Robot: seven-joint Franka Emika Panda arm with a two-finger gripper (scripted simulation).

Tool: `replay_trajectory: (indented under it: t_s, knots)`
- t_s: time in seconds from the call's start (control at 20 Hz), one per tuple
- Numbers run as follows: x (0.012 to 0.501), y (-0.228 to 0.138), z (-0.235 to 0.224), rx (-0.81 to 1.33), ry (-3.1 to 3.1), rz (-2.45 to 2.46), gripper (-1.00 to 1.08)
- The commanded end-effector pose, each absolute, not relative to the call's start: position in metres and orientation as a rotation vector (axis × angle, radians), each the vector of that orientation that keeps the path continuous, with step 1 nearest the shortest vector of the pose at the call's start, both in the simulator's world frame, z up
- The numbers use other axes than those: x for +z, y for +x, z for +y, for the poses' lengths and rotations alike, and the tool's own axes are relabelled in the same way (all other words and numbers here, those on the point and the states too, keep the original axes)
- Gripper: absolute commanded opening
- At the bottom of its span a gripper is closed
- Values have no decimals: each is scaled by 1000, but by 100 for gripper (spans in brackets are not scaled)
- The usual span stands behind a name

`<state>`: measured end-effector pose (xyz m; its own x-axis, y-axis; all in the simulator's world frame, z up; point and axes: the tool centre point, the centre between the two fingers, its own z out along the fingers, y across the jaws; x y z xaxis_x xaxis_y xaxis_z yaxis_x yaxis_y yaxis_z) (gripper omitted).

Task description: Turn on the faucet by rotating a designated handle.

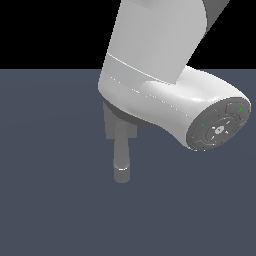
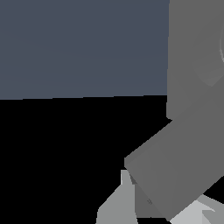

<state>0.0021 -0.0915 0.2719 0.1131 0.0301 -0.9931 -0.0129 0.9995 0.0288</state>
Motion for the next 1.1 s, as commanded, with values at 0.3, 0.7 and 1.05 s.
replay_trajectory:
  t_s: [0.3, 0.7, 1.05]
  knots:
    - [247, 3, -98, 31, -22, 1507, -100]
    - [211, 5, -105, 32, -39, 1537, -100]
    - [178, 6, -111, 32, -55, 1564, -100]
